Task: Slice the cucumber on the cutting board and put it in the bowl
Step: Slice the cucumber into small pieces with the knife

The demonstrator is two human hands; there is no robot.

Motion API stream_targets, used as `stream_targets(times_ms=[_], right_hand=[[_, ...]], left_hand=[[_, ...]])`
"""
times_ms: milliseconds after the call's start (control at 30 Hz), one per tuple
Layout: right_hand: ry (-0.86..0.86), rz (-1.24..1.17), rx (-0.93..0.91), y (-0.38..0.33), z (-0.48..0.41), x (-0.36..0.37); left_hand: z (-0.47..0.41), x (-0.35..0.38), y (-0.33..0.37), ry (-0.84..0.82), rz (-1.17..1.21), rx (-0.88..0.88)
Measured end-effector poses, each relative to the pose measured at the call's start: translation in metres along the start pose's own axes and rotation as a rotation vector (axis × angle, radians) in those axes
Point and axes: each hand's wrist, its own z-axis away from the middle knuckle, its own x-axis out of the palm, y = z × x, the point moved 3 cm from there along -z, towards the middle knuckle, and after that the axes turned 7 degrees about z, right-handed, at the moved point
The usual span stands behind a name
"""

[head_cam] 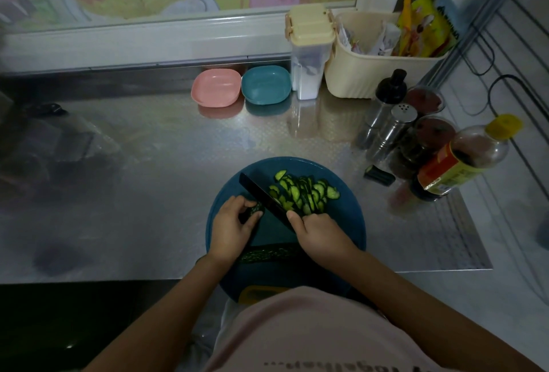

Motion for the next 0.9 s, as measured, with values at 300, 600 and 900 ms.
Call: stream_targets(times_ms=[300,600,900], right_hand=[[0.018,0.053,-0.009,-0.001,-0.001,0.005],[-0.007,0.127,-0.011,-0.008,-0.007,0.009],[-0.020,0.057,0.022,0.004,-0.003,0.007]], left_hand=[[0.000,0.001,0.000,-0.004,0.008,-0.003],[0.001,0.002,-0.003,0.008,-0.040,0.017],[0.002,0.001,-0.005,-0.021,-0.013,0.018]])
